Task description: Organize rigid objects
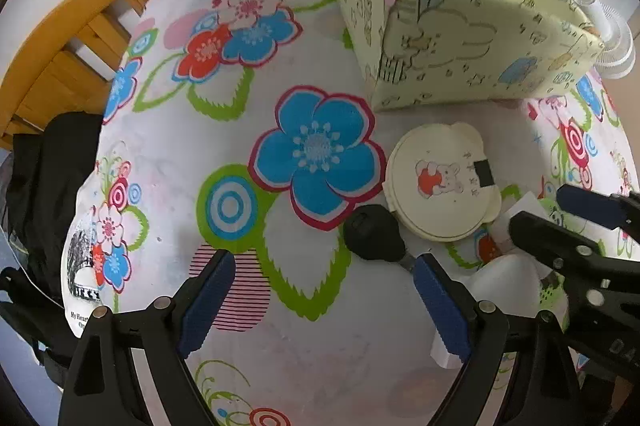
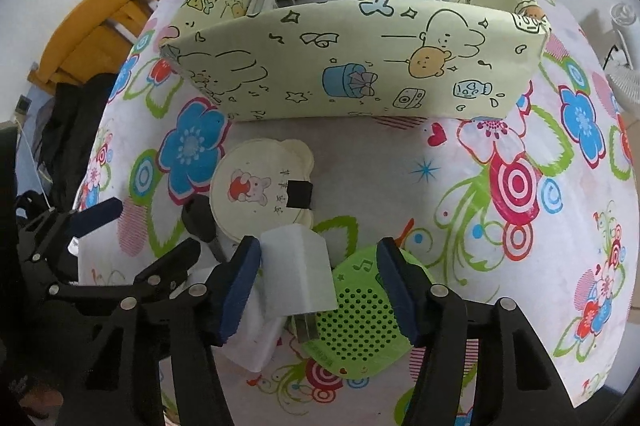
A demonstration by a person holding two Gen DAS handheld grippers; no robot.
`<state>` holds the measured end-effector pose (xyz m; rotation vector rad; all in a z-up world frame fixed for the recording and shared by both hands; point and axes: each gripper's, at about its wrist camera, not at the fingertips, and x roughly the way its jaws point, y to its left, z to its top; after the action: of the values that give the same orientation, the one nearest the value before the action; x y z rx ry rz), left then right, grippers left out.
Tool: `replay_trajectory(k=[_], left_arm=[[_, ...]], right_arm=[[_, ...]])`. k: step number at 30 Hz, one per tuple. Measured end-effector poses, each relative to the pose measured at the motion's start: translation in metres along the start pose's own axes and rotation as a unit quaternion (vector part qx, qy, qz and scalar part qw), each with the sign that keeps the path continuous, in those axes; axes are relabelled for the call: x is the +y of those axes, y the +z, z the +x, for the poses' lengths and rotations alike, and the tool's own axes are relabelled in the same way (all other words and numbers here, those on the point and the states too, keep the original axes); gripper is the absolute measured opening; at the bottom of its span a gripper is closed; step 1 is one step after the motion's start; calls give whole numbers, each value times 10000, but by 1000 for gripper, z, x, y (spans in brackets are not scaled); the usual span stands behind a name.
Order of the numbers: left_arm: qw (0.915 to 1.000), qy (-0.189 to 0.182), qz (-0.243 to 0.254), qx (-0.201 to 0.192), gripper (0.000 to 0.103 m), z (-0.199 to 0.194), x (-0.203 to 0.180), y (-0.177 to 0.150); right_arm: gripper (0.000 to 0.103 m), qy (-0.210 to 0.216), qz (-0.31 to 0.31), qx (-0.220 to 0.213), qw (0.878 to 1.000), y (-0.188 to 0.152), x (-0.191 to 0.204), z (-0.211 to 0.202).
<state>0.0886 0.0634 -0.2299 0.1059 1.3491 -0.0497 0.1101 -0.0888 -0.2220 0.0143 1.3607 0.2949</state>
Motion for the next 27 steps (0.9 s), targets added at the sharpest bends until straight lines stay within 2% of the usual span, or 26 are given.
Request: replay_trajectory(k=[6,12,13,20,23,25,27], left_arm=[[9999,-77,-74,98,90,11,2,6],[9994,-275,-35,186,85,20,-1,14],[9994,-290,-20,204,83,21,-3,14],[9995,-248,55,160,80,27,-14,16],[9994,-288,167,58,65,22,-19,13],[9991,-337,272,-6,41,15,-25,10],[9990,-367,259,2,35,14,-28,13]], right_arm=[[63,-153,-343,124,9992,-4,9,3],[43,-133,-273,373,9988,-6,7,16],[39,-198,-318,304,9988,-7,7,15],[36,-213,-282,214,9991,-4,6,16],[36,-229,-291,211,9991,-5,5,16],[36,-232,-283,211,9991,-5,5,16],[36,-226,-258,215,9992,-4,6,16]])
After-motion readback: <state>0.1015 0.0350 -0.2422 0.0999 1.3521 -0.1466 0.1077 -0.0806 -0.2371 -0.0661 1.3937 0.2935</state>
